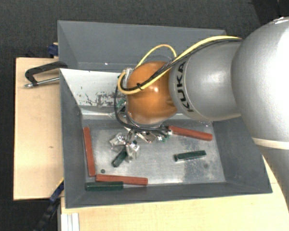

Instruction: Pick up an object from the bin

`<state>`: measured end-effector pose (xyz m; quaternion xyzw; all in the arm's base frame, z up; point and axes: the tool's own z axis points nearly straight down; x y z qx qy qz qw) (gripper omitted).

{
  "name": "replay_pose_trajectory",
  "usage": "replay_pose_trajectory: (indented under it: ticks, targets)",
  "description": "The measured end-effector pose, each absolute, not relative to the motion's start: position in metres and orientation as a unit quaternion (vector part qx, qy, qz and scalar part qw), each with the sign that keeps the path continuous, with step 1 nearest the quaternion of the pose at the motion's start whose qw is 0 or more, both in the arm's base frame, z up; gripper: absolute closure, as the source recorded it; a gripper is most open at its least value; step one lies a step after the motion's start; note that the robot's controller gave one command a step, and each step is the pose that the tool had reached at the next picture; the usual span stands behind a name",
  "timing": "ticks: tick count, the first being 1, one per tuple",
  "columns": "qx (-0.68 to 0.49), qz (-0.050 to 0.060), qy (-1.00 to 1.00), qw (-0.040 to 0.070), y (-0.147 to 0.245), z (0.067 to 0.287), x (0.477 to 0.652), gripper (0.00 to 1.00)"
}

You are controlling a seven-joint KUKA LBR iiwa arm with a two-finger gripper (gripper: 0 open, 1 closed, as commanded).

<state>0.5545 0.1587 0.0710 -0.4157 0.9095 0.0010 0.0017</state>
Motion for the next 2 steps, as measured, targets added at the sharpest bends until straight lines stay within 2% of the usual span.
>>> replay_pose_trajectory:
  ticks: [1, 2]
  targets:
    - [-0.416, 0.001, 0.909, 0.001, 0.157, 0.106, 0.56, 1.0]
    - [-0.424, 0.001, 0.906, 0.003, 0.153, 0.211, 0.565, 1.0]
